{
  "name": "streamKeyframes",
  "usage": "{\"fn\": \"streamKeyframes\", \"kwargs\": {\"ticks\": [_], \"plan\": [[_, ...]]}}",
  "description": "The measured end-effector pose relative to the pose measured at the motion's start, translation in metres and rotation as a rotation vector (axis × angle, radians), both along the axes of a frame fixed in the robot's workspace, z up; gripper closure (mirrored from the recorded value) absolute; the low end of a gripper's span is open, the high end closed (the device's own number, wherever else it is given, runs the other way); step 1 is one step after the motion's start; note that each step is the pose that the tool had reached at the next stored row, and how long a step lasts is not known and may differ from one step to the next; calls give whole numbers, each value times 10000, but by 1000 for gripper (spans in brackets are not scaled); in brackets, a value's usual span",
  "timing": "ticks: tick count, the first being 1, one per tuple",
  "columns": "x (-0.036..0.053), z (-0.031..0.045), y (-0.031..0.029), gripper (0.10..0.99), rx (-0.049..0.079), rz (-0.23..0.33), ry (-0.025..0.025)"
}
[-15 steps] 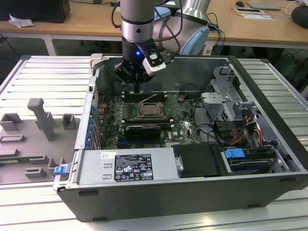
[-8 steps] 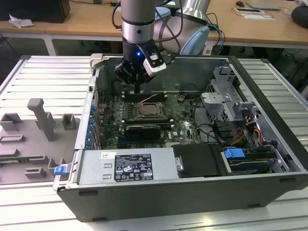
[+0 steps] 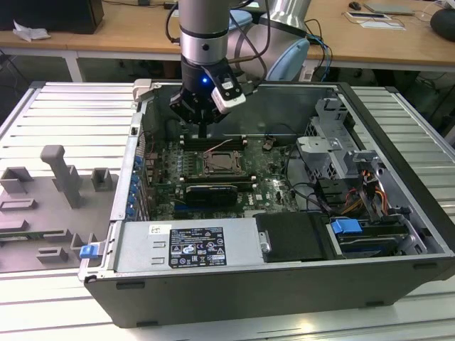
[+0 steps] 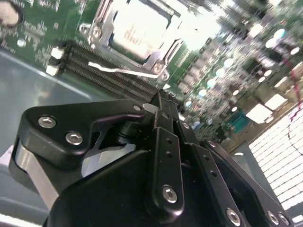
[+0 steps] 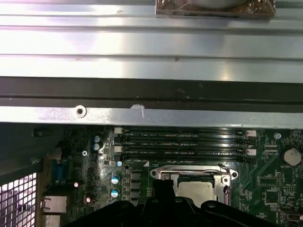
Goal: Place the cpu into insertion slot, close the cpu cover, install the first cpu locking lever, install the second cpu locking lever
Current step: 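Install the first cpu locking lever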
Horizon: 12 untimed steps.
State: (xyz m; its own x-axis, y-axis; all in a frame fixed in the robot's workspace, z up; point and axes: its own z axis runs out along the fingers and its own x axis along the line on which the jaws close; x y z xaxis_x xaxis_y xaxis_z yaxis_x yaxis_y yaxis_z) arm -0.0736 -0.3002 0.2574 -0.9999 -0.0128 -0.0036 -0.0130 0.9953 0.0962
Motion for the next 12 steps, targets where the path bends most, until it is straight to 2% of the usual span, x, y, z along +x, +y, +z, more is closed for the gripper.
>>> {"fn": "streamKeyframes", "kwargs": {"ticks": [1, 2, 4, 5, 8, 12], "plan": [[0, -4, -12, 980, 171, 0, -1], [0, -12, -23, 980, 219, 1, 0], [16, -30, -27, 980, 224, 5, 3], [90, -46, -26, 980, 222, 30, 2], [191, -85, -22, 980, 220, 67, 0], [214, -145, -17, 980, 216, 490, -3]]}}
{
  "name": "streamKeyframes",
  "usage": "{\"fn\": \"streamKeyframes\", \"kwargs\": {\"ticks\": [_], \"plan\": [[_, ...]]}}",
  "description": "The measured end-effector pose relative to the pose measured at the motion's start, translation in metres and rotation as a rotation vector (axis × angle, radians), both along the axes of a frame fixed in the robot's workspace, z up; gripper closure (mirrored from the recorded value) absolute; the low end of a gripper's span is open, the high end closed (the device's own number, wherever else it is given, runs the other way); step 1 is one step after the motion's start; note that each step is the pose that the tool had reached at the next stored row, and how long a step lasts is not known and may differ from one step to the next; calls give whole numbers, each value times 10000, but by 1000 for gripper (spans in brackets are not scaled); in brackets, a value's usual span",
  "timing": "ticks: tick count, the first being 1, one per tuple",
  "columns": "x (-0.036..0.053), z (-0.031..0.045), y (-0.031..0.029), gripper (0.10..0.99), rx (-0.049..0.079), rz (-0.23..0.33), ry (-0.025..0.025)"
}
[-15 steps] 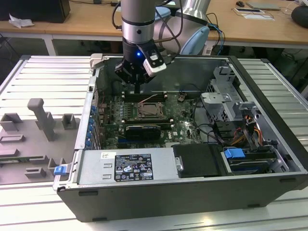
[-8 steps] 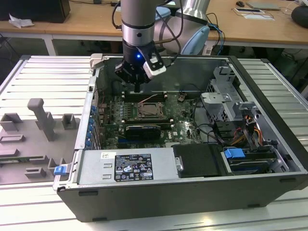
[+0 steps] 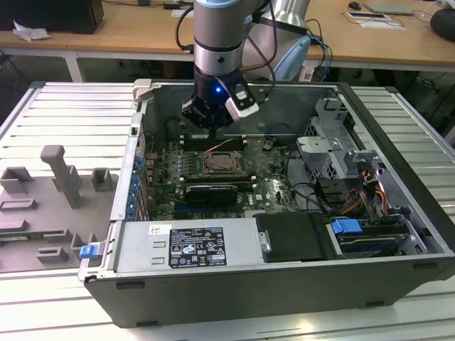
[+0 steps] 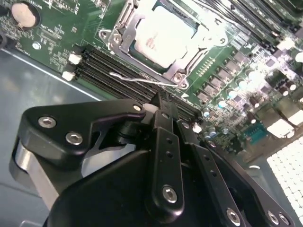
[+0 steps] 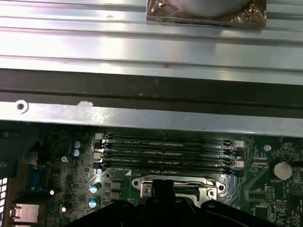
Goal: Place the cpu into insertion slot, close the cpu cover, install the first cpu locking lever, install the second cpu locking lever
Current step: 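Install the first cpu locking lever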
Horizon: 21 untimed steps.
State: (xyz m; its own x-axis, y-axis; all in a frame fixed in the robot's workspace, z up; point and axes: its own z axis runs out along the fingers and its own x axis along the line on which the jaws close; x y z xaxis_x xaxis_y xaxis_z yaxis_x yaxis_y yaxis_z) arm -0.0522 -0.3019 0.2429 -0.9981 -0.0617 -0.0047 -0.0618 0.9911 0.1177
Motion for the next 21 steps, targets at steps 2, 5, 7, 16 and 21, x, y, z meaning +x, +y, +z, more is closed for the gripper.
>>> {"fn": "streamKeyframes", "kwargs": {"ticks": [2, 5, 7, 16, 21], "plan": [[50, -23, 14, 980, -9, 15, 1], [90, -60, 62, 980, -164, 28, 3], [108, -72, 74, 980, -168, 102, 2], [239, -118, 122, 980, -167, 155, 2], [280, -157, 152, 980, -167, 155, 2]]}}
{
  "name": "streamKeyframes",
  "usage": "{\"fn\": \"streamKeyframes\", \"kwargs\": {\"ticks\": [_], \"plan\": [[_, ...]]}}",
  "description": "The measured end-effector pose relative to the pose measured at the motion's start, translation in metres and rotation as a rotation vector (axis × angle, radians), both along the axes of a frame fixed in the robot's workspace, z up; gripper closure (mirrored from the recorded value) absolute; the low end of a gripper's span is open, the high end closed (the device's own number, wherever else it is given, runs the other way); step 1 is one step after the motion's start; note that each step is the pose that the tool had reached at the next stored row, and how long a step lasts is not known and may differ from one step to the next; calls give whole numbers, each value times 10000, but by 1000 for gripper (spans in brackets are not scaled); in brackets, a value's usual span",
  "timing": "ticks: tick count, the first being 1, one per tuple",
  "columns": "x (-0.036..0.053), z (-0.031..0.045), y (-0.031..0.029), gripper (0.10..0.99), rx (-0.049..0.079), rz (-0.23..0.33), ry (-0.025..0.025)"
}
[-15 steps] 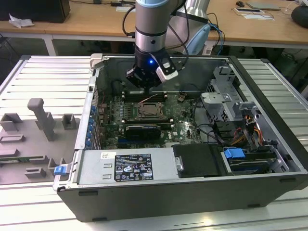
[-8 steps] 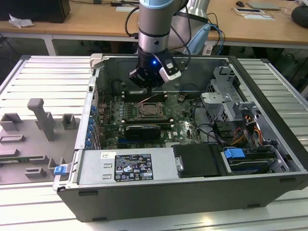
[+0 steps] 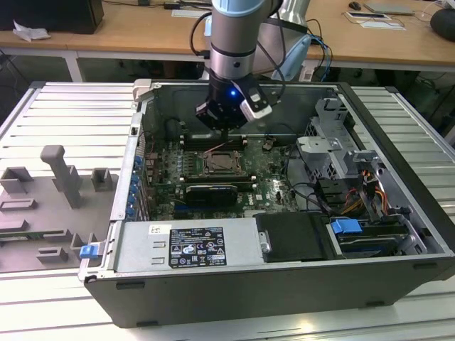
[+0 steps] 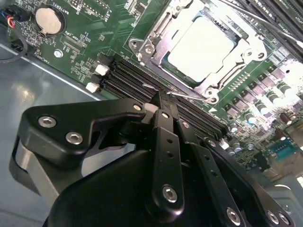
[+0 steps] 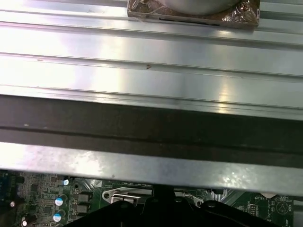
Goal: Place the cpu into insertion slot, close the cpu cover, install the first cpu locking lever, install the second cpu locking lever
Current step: 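Install the first cpu locking lever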
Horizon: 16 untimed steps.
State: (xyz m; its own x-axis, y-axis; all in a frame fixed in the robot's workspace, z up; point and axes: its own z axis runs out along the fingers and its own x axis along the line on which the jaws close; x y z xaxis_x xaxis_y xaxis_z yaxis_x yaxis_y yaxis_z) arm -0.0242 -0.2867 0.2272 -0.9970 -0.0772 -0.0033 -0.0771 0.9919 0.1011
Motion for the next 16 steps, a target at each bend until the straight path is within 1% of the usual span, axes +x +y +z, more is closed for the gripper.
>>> {"fn": "streamKeyframes", "kwargs": {"ticks": [4, 6, 9, 11, 15, 16], "plan": [[20, -17, -5, 980, -2, 0, 1], [22, -27, -28, 980, 2, 0, -1], [37, -45, -29, 980, 1, 0, 0], [46, -62, -30, 980, 48, 0, 1], [56, -87, -36, 980, 210, -2, 0], [59, -92, -39, 980, 215, -8, -1]]}}
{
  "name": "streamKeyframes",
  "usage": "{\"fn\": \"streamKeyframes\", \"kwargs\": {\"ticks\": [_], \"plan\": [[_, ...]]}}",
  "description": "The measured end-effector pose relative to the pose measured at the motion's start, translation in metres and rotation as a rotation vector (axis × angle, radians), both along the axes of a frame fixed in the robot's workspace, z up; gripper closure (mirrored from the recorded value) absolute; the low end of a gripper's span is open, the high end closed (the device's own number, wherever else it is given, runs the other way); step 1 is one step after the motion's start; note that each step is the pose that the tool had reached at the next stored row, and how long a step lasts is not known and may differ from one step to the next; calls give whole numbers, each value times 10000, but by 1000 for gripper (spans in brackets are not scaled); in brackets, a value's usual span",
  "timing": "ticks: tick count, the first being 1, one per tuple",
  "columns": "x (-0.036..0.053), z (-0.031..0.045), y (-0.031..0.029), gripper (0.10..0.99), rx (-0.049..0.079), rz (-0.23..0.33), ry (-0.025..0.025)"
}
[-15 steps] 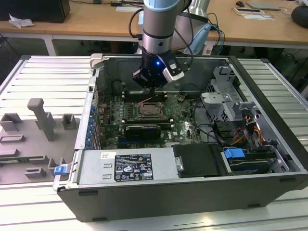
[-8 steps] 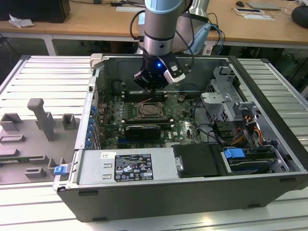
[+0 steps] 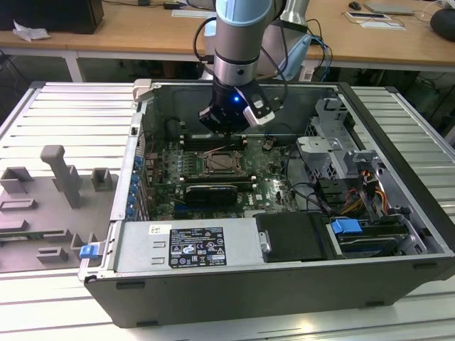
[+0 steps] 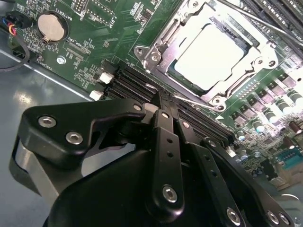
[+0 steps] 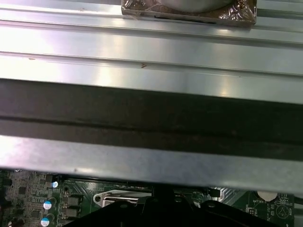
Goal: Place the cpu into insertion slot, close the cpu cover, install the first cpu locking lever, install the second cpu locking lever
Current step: 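Install the first cpu locking lever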
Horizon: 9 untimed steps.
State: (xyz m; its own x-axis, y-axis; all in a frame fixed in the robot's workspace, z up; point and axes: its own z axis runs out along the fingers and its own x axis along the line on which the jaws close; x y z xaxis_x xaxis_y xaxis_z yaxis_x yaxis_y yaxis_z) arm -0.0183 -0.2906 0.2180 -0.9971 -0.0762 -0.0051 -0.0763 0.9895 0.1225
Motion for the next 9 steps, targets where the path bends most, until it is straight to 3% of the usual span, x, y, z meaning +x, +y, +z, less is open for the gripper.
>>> {"fn": "streamKeyframes", "kwargs": {"ticks": [9], "plan": [[24, -56, -13, 980, -2, -86, 1]]}}
